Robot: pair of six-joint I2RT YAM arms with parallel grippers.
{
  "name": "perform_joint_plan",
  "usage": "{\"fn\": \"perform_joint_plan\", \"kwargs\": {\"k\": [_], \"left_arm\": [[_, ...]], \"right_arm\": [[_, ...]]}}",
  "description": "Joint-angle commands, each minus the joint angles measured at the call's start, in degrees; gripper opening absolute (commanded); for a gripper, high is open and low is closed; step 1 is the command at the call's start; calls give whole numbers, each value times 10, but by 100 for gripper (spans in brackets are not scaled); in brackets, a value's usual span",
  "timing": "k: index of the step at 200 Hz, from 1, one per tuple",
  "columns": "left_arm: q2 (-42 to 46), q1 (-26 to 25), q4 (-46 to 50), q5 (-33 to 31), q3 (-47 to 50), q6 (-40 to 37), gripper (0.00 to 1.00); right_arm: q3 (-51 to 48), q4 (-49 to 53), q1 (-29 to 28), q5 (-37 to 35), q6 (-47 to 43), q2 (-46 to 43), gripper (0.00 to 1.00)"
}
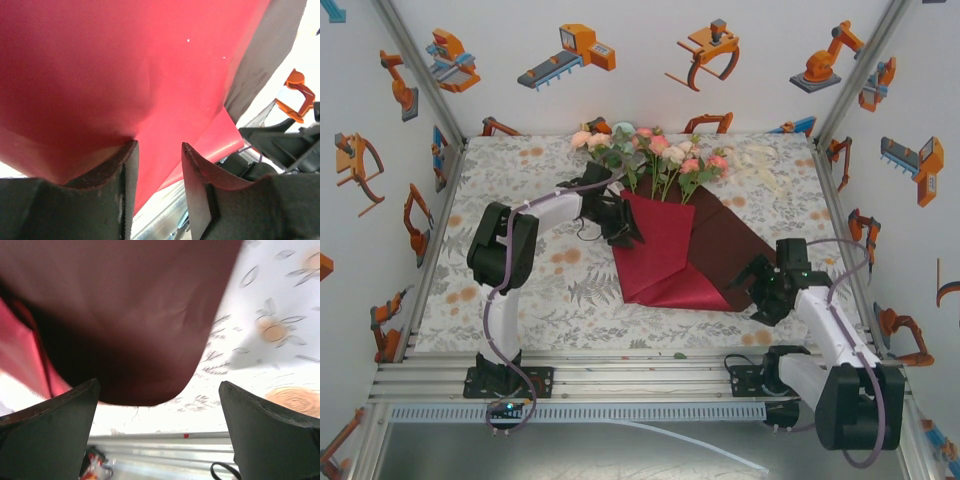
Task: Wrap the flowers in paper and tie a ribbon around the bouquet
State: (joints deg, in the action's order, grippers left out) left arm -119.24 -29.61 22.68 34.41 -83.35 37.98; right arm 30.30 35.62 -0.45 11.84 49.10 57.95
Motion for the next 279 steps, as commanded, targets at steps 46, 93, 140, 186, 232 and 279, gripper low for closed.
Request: {"fn": "perform_joint_plan", "kwargs": {"k": [46, 93, 140, 186, 232, 279], "left_arm": [[12, -27, 11, 25, -46, -86, 48], [-24, -68, 66, -32, -87, -131, 47], [-54, -84, 77, -42, -89, -159, 47], [-76, -91, 53, -28, -83, -152, 47], [-89, -91, 41, -28, -82, -139, 47], [-92, -89, 31, -33, -83, -134, 46]], "right_arm": [[129, -65, 71, -129, -54, 180, 94], [214, -34, 79, -111, -139, 309, 97], [183, -49, 79, -41, -146, 321, 96], [81, -225, 79, 142, -125, 267, 95], [8, -277, 78, 214, -105, 192, 94], [-74, -311, 61, 322, -90, 119, 98]]}}
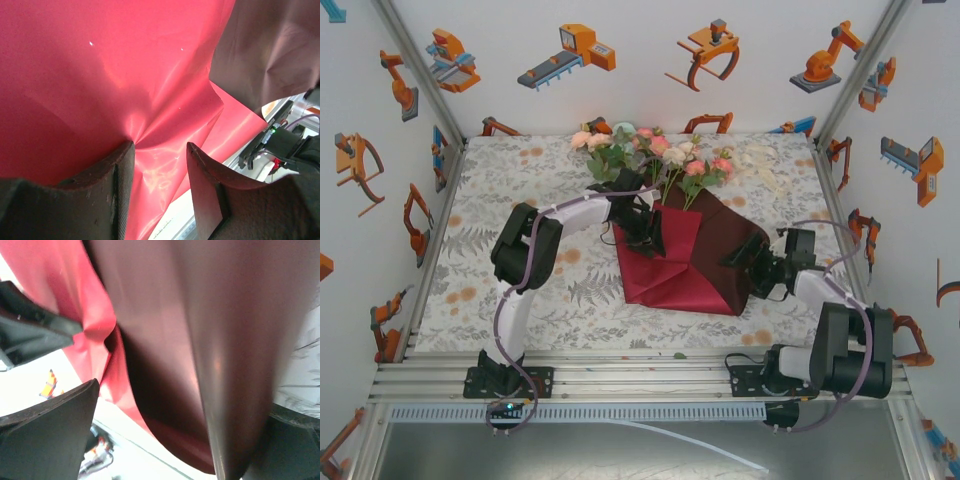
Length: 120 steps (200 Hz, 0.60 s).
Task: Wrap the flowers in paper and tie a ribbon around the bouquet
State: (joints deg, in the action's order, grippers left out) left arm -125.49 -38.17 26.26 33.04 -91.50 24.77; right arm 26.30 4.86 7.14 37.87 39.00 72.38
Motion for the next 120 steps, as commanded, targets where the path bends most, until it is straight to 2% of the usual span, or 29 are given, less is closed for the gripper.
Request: {"fn": "perform_joint_plan", "kwargs": {"k": [1, 55, 107, 120], "left_arm": [[-29, -3, -6, -19, -2, -2, 46], [-39, -4, -18, -12, -9, 14, 46], [-49, -3, -19, -8, -19, 15, 46], [-52, -1, -21, -6, -21, 17, 45]], "right_arm": [[-35, -3, -15, 62, 12, -27, 98], [-87, 27, -63, 48, 30, -136, 98], [-73, 71, -73, 31, 24, -182, 75], [-67, 73, -91, 26, 27, -188, 75]]}}
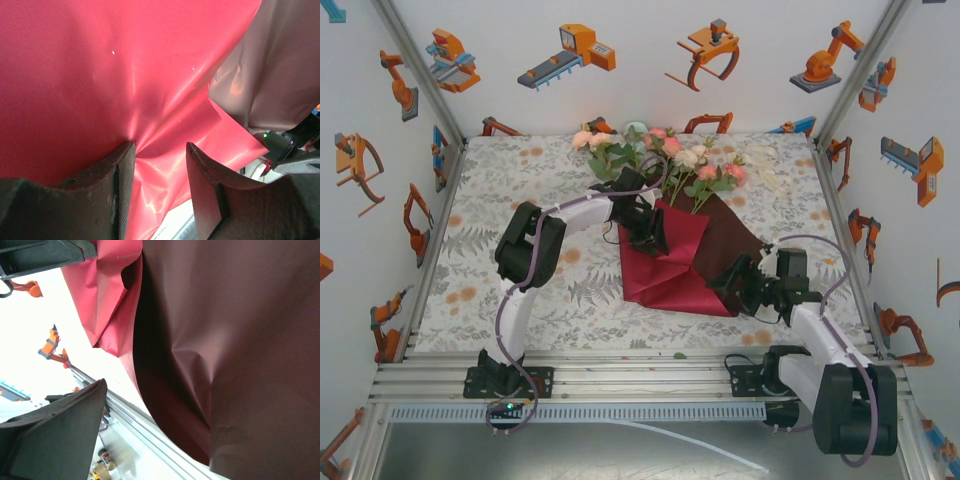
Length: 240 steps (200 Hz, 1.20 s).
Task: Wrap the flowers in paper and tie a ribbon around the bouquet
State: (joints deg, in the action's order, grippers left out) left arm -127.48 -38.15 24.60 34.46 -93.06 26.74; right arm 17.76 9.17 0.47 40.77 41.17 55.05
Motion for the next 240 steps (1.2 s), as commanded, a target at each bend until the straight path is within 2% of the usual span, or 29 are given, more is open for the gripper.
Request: {"fn": "perform_joint_plan", "kwargs": {"k": [1, 17, 33, 47, 79, 107, 148, 170, 181, 189, 197, 224, 240], "left_arm": [[-32, -1, -4, -21, -5, -3, 45], [-34, 2, -7, -19, -5, -1, 45], [-35, 5, -12, -16, -4, 4, 45], [-34, 6, -15, -15, -3, 9, 45], [-33, 7, -19, -13, -1, 10, 45], [-33, 11, -15, -10, -1, 11, 45], [-30, 15, -12, -8, 2, 8, 45], [-34, 15, -13, -4, 0, 10, 45], [-36, 14, -14, -4, 1, 12, 45], [-36, 15, -14, -4, 0, 12, 45], [-36, 15, -14, -3, 1, 12, 45], [-37, 15, -14, -2, 1, 11, 45], [-35, 15, -14, -4, 3, 12, 45]], "right_arm": [[18, 30, -26, -3, 6, -15, 75], [13, 22, -55, -24, 17, -19, 77], [-6, -16, -79, -36, 43, -17, 88], [-26, -52, -84, -38, 64, -18, 92], [-44, -58, -84, -53, 94, -53, 93], [-48, -15, -83, -63, 101, -116, 86], [-57, 68, -84, -56, 78, -208, 71], [-59, 40, -85, -63, 85, -211, 54], [-38, 34, -85, -83, 85, -193, 45], [-18, 32, -85, -98, 81, -172, 32], [8, 32, -85, -109, 71, -146, 24], [105, 31, -87, -120, 20, -53, 15], [160, 21, -92, -116, -2, -9, 4]]}}
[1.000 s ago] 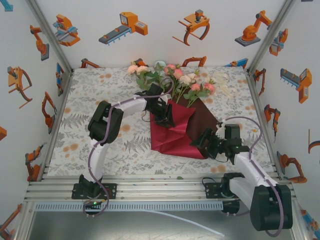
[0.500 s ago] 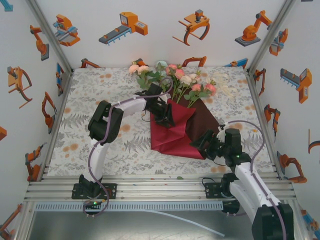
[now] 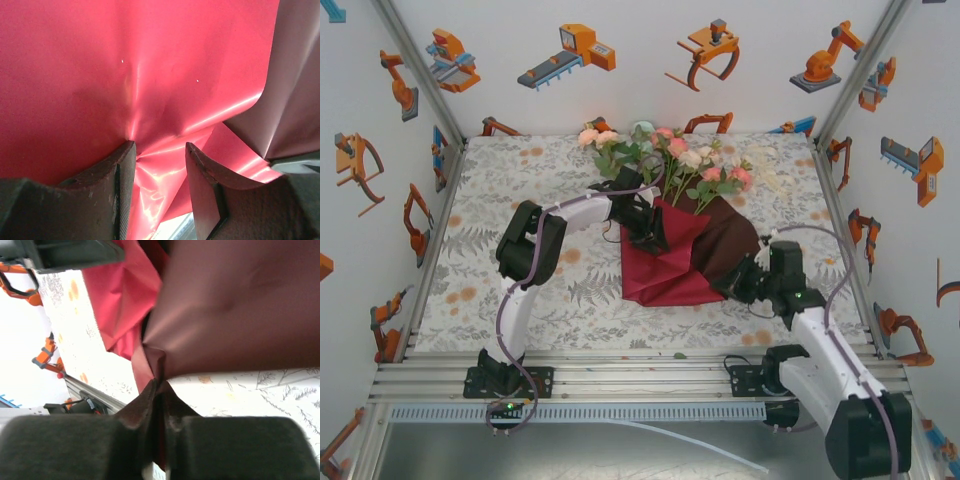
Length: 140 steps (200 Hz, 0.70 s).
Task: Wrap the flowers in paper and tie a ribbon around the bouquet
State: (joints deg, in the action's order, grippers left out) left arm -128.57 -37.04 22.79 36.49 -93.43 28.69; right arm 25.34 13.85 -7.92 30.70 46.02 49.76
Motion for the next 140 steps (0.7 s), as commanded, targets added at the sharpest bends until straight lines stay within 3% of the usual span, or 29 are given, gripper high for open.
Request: {"fn": "perform_joint_plan", "kwargs": {"k": [1, 75, 99, 140], "left_arm": [[-24, 4, 4, -24, 7, -8, 45], [-25, 9, -15, -21, 6, 8, 45], [-12, 14, -23, -31, 4, 16, 45], [32, 57, -39, -45, 12, 87, 47]], "right_arm": [[89, -26, -8, -15, -51, 47, 4], [309, -84, -124, 94, -136, 315, 0], [356, -117, -131, 138, -129, 391, 0], [394, -107, -130, 153, -155, 447, 0]]}}
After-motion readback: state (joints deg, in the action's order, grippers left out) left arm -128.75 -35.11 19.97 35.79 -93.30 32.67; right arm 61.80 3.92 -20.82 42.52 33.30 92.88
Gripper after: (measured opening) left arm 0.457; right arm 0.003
